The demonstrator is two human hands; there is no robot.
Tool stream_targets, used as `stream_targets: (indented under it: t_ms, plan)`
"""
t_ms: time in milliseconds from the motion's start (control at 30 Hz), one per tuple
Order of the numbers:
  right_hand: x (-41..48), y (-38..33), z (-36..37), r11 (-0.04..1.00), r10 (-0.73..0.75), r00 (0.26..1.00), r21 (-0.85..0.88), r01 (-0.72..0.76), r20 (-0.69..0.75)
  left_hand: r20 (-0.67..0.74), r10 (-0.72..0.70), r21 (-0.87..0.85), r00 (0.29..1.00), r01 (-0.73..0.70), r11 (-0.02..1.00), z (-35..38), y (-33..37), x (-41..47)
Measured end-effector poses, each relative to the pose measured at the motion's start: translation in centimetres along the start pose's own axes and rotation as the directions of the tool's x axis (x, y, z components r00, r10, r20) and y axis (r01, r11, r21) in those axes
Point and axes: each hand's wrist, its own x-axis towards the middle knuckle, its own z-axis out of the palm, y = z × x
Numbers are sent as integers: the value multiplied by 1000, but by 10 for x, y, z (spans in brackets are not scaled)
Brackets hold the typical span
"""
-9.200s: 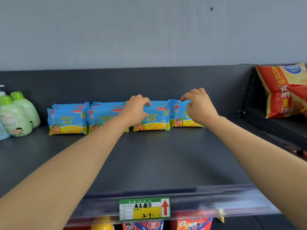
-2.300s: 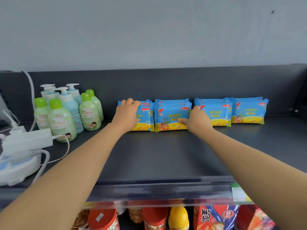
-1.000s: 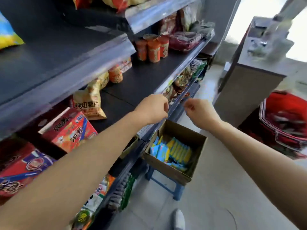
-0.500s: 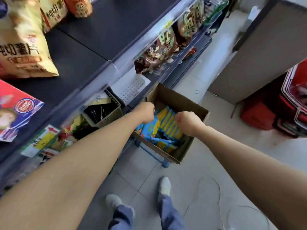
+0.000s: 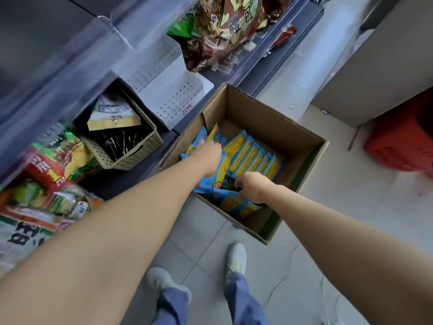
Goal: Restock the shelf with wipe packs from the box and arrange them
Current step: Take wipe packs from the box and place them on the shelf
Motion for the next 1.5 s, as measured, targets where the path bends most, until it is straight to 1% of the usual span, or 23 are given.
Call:
stream_targets:
  t_ms: [100, 233, 367, 433, 500, 600, 700, 767, 867, 933, 967, 1067, 1133, 1200, 1300, 1433, 1500]
  plan:
    - [9, -3, 3, 999, -43, 997, -10, 44, 60, -68, -11, 5, 998, 11, 1000, 8, 0, 9]
    - [15, -4, 3, 999, -41, 998, 12, 41, 50, -127, -22, 43, 992, 27, 999, 16, -1, 18]
    - [23, -3, 8, 996, -34, 993, -78, 43, 111, -182, -21, 72, 983, 34, 997, 19, -3, 22]
    - [26, -4, 14, 993, -17, 991, -111, 32, 129, -176, -15, 31, 984, 21, 999, 19, -3, 22]
    - [28, -4, 20, 994, 2, 997, -113, 7, 80, -139, -27, -68, 990, 18, 998, 16, -2, 19]
    - [23, -7, 20, 996, 81, 996, -34, -82, -33, -128, -77, -196, 989, 51, 979, 5, -3, 9]
    - [5, -10, 2, 986, 160, 978, 65, -152, -136, -202, -118, -231, 972, 70, 970, -20, 0, -8]
    - [-13, -11, -16, 976, 190, 958, 143, -162, -214, -263, -125, -260, 957, 55, 964, -41, 4, -25]
    - [-47, -14, -45, 945, 226, 904, 308, -113, -361, -335, -167, -336, 927, 49, 941, -82, 13, -56]
    - [-75, -17, -65, 918, 260, 863, 388, -82, -434, -381, -195, -373, 904, 42, 927, -113, 18, -80]
    - [-90, -17, -75, 908, 270, 850, 413, -69, -452, -404, -205, -387, 891, 37, 921, -129, 21, -92]
    - [-136, -21, -110, 863, 319, 835, 501, -61, -448, -478, -222, -415, 850, 4, 910, -179, 25, -132]
    - [-167, -24, -133, 771, 392, 798, 636, -14, -458, -524, -227, -426, 821, -22, 905, -210, 28, -160]
    - [-196, -33, -158, 705, 454, 744, 708, 37, -491, -576, -236, -450, 783, -63, 891, -243, 29, -188]
    - [-244, -59, -192, 653, 460, 680, 737, 176, -571, -655, -256, -491, 711, -143, 859, -287, 29, -234]
    - [-304, -104, -235, 667, 416, 563, 661, 345, -714, -747, -301, -530, 594, -258, 808, -336, 20, -300]
    - [-329, -128, -252, 669, 397, 493, 612, 421, -774, -756, -336, -569, 562, -311, 761, -354, 8, -330]
